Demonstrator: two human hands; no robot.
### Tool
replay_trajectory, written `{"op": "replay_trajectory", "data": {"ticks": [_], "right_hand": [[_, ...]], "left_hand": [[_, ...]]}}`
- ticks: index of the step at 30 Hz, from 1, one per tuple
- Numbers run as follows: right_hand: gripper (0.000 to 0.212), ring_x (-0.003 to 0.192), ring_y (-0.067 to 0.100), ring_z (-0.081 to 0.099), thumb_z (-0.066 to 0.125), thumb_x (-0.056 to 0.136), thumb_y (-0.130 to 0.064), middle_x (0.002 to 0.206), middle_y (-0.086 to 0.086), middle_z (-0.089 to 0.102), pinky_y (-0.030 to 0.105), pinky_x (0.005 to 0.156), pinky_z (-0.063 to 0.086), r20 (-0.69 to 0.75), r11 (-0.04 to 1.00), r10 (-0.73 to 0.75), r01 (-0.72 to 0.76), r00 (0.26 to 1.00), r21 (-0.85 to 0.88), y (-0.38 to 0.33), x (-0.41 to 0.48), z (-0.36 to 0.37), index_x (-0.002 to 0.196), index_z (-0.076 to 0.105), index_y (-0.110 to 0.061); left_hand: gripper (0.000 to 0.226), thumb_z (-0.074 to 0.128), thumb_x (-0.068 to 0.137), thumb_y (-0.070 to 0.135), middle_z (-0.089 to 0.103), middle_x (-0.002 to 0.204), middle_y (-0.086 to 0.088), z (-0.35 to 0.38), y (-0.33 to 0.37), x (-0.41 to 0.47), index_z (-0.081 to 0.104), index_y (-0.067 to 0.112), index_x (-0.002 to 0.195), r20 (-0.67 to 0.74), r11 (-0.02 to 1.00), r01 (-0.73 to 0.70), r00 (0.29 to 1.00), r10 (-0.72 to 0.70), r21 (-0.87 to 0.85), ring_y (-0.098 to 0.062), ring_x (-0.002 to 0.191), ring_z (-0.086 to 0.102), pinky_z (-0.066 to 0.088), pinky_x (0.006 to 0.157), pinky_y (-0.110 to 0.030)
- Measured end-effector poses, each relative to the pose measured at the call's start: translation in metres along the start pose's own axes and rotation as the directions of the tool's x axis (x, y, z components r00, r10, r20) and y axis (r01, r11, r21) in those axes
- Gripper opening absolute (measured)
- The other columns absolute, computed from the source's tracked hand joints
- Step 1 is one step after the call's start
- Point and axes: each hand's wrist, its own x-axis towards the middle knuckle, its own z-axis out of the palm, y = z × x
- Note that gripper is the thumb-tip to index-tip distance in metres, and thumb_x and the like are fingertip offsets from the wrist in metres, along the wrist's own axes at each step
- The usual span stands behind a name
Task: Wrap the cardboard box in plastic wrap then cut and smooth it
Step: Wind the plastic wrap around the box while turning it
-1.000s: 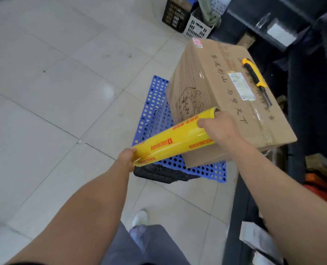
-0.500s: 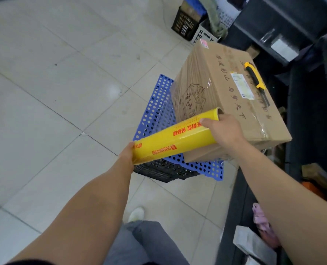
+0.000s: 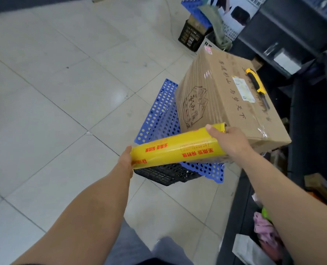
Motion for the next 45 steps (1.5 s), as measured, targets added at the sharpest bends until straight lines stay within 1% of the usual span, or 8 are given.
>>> {"op": "replay_trajectory", "data": {"ticks": [2,7,11,19,29,35,40,45], "right_hand": [[0.044,0.087,0.029,0.067,0.061,0.088,-0.045,0.095,0.016,0.071,0.039,0.081,0.052,-0.009,0.999,-0.020,0.019,1.000,-0.044,0.008,0.001,0.000,0.095,0.069,-0.002],[0.036,0.086,0.028,0.064,0.067,0.085,-0.030,0.093,0.013,0.068,0.044,0.085,0.051,0.017,0.999,-0.023,0.023,1.000,-0.038,0.026,-0.002,-0.010,0.101,0.067,0.003],[0.033,0.092,0.030,0.064,0.071,0.081,-0.027,0.098,0.012,0.069,0.046,0.089,0.051,0.096,0.996,-0.018,0.027,0.995,-0.085,0.055,-0.008,-0.018,0.100,0.067,0.000],[0.042,0.087,0.033,0.066,0.067,0.081,-0.044,0.089,0.016,0.072,0.044,0.082,0.052,0.005,0.990,-0.095,0.095,0.995,-0.102,0.105,-0.006,-0.035,0.084,0.072,-0.002],[0.025,0.101,0.031,0.058,0.064,0.084,-0.018,0.105,0.012,0.064,0.041,0.088,0.048,-0.049,0.976,-0.118,0.107,0.992,-0.189,0.136,0.013,-0.058,0.106,0.060,-0.006],[0.045,0.080,0.027,0.057,0.061,0.083,-0.052,0.084,0.008,0.062,0.033,0.067,0.040,-0.048,0.937,-0.276,0.257,0.960,-0.236,0.153,0.018,-0.068,0.084,0.060,-0.006],[0.040,0.087,0.029,0.057,0.061,0.085,-0.045,0.093,0.011,0.064,0.034,0.073,0.042,-0.035,0.910,-0.309,0.286,0.950,-0.299,0.166,0.027,-0.081,0.093,0.064,-0.006],[0.028,0.090,0.032,0.059,0.067,0.082,-0.033,0.091,0.012,0.064,0.034,0.071,0.042,-0.046,0.895,-0.343,0.312,0.938,-0.318,0.173,0.027,-0.093,0.089,0.062,-0.006]], "left_hand": [[0.057,0.049,0.092,0.051,0.052,0.130,-0.009,0.001,-0.009,0.000,0.041,0.014,0.134,-0.043,1.000,-0.016,0.999,0.016,0.000,-0.025,0.106,0.052,0.032,0.083,-0.037],[0.027,0.046,0.098,0.027,0.047,0.120,-0.005,0.011,-0.032,-0.002,0.051,0.015,0.121,-0.058,1.000,-0.012,0.998,0.010,-0.028,-0.023,0.103,0.044,0.031,0.100,-0.038],[0.036,0.040,0.099,0.019,0.040,0.114,-0.006,0.015,-0.059,0.003,0.043,0.008,0.133,-0.119,0.999,-0.027,0.993,0.022,-0.044,-0.021,0.100,0.037,0.034,0.088,-0.039],[0.069,0.051,0.088,0.058,0.037,0.142,-0.009,0.041,-0.109,-0.009,0.034,0.016,0.139,-0.089,0.987,0.002,0.996,-0.017,-0.163,-0.028,0.128,0.039,0.031,0.106,-0.044],[0.039,0.045,0.099,0.018,0.041,0.138,-0.012,0.075,-0.142,-0.022,0.040,0.009,0.136,-0.139,0.999,0.022,0.990,-0.027,-0.038,-0.031,0.126,0.039,0.037,0.099,-0.043],[0.048,0.044,0.096,0.025,0.040,0.143,-0.009,0.092,-0.177,-0.023,0.035,0.015,0.142,-0.093,0.992,0.043,0.994,-0.055,-0.118,-0.028,0.128,0.039,0.031,0.103,-0.046],[0.078,0.051,0.087,0.061,0.031,0.150,-0.006,0.104,-0.196,-0.033,0.028,0.016,0.146,-0.069,0.991,0.047,0.996,-0.056,-0.122,-0.028,0.136,0.033,0.023,0.111,-0.049],[0.068,0.058,0.090,0.044,0.035,0.146,-0.008,0.107,-0.194,-0.038,0.030,0.013,0.144,-0.076,0.996,0.059,0.995,-0.065,-0.071,-0.029,0.130,0.041,0.024,0.111,-0.049]]}}
